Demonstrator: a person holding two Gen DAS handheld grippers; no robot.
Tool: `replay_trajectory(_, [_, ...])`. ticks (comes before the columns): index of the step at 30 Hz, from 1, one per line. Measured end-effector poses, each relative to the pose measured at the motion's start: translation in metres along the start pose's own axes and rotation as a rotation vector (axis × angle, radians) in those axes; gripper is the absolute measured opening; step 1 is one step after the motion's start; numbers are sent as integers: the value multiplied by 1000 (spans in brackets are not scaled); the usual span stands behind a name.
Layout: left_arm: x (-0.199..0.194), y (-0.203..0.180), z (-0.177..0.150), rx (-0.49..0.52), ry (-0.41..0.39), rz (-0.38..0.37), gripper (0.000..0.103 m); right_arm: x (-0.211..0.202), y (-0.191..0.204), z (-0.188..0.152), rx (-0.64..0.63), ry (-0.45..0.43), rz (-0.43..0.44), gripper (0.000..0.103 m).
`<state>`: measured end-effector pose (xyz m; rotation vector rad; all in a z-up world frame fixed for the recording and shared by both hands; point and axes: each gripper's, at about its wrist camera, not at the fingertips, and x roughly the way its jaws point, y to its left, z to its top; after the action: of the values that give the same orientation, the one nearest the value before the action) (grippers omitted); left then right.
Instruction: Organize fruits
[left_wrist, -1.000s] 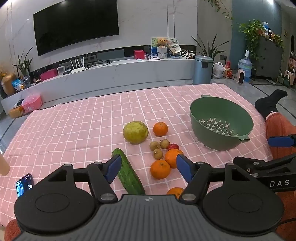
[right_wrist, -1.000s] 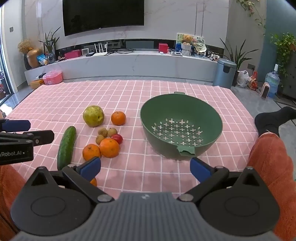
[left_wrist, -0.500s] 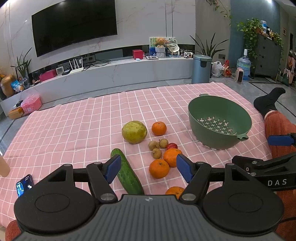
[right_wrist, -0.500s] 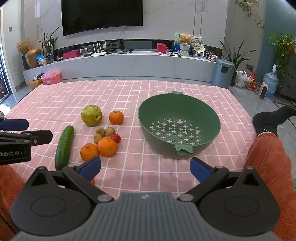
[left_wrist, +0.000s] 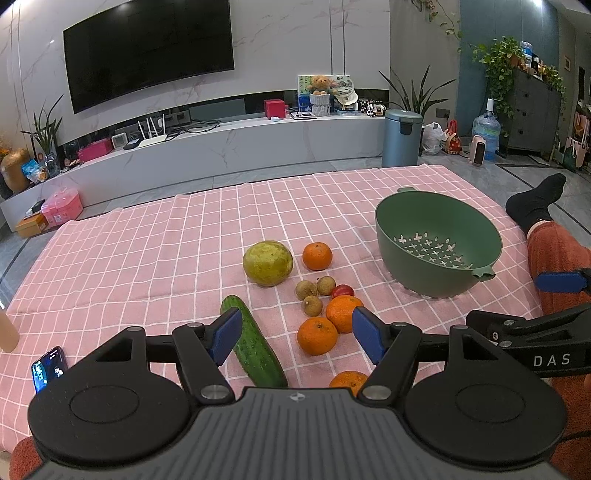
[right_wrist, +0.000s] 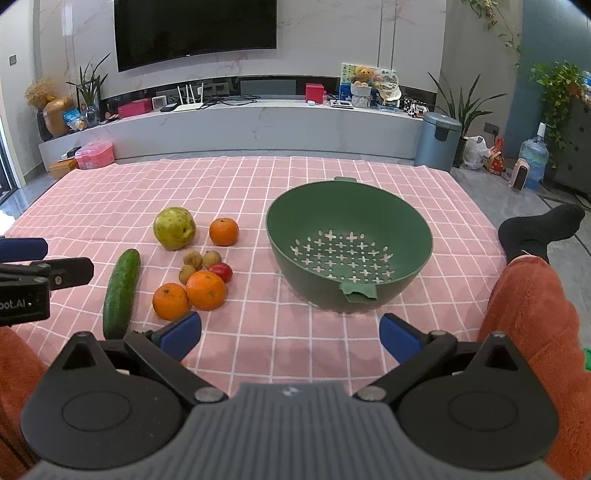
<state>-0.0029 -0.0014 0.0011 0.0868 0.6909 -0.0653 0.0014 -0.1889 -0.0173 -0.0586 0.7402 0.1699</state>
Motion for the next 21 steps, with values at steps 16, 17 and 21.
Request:
replay_trajectory(16, [-1,-5,-2,3,2,-2,80,1,-3,-3,14,1,-7,98])
replay_trajectory(17, [-1,-5,-2,2,3,-2,80,1,-3,-3,14,2,-7,98])
replay_trajectory(21, [-1,-4,-3,0,4,-2,80,1,-3,-3,18,4,-6,98])
